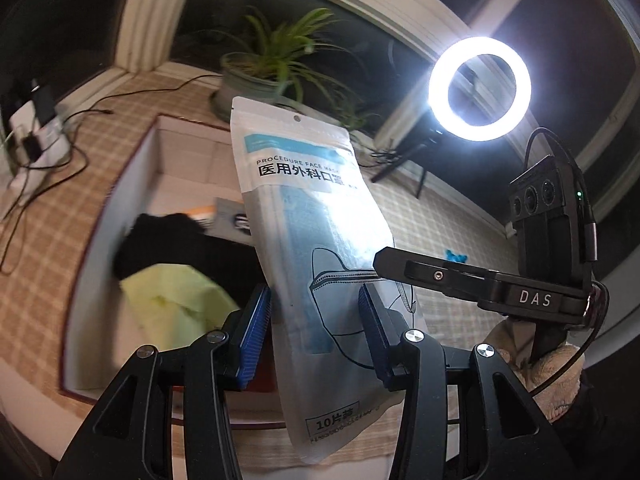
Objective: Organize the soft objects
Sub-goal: 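Lift the mask packet and carry it over the white box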
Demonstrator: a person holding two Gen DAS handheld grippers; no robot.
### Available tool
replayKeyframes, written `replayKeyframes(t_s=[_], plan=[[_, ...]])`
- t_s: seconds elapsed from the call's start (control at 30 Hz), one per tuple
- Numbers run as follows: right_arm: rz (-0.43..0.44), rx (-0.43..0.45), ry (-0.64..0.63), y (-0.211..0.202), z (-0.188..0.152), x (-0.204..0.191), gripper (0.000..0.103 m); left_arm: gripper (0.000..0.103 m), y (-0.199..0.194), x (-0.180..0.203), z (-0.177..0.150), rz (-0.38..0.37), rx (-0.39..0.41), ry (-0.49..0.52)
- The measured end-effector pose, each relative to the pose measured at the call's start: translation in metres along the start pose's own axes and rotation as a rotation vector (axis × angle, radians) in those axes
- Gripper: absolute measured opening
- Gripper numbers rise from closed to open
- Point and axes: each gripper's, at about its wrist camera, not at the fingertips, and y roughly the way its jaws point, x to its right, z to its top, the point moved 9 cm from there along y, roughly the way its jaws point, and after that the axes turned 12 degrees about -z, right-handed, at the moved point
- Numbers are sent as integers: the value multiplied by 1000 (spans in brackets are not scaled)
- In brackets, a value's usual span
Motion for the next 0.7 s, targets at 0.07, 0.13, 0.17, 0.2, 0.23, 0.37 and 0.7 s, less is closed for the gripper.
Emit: replayKeyframes(t_s=[0.07, 0.13, 0.17, 0.2, 0.23, 0.37, 0.7], plan=[[1, -10, -11, 11, 3, -11, 41, 44, -4, -10, 1, 7, 0, -15], [2, -22, -17, 21, 6, -19, 41, 44, -4, -22, 2, 14, -3, -31], [0, -27, -21, 27, 7, -22, 41, 44, -4, -26, 2, 18, -4, -34], [0, -34, -23, 32, 7, -25, 41, 44, -3, -32, 5, 24, -8, -36], [-1, -40, -25, 37, 8, -28, 41, 44, -5, -38, 6, 29, -10, -38], [-17, -70, -43, 56, 9, -38, 40, 44, -5, -61, 9, 37, -19, -73], [-43, -144, -69, 88, 7, -52, 41, 44, -9, -87, 10, 77, -19, -105]])
